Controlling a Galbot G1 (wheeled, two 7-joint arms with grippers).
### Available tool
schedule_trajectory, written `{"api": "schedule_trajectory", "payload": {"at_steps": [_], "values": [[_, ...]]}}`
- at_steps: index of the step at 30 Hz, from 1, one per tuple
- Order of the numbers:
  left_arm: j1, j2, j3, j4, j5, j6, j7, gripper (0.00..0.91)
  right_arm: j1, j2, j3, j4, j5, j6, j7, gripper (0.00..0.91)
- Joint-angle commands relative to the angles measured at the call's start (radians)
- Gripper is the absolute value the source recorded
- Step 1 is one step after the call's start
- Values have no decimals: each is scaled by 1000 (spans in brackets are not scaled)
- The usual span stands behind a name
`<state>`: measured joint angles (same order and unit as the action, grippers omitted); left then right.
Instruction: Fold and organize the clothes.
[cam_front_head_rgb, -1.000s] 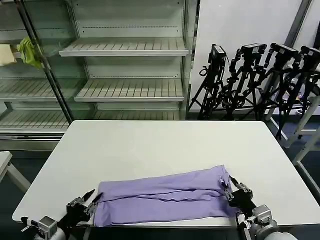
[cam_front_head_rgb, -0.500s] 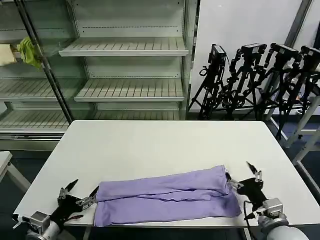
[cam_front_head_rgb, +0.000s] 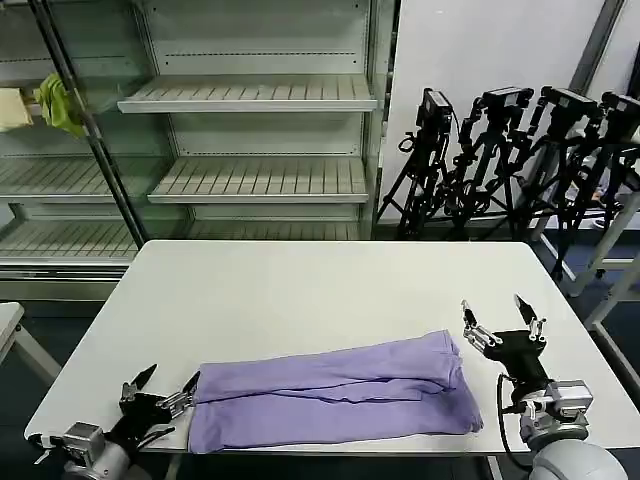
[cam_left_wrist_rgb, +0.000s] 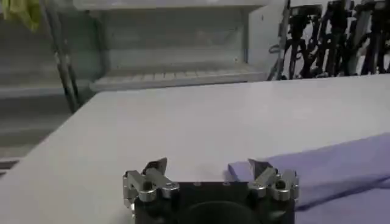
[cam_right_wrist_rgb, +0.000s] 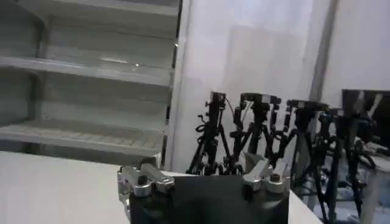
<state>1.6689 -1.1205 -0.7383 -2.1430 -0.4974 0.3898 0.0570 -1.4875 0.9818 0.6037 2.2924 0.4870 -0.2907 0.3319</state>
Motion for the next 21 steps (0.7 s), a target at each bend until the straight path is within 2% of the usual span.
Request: {"api": "schedule_trajectory", "payload": {"at_steps": [1,12,21], "values": [[8,-35,25,-38,-123,70,-53,907,25,53,4,33,17,-48,28,907],[64,-80,39,-111,-148,108,-64,907,42,89,-4,80,19,-52,38,907],[91,-109,63,-102,-138,115,-62,907,60,125,-18,102,19,-51,43,907]]}}
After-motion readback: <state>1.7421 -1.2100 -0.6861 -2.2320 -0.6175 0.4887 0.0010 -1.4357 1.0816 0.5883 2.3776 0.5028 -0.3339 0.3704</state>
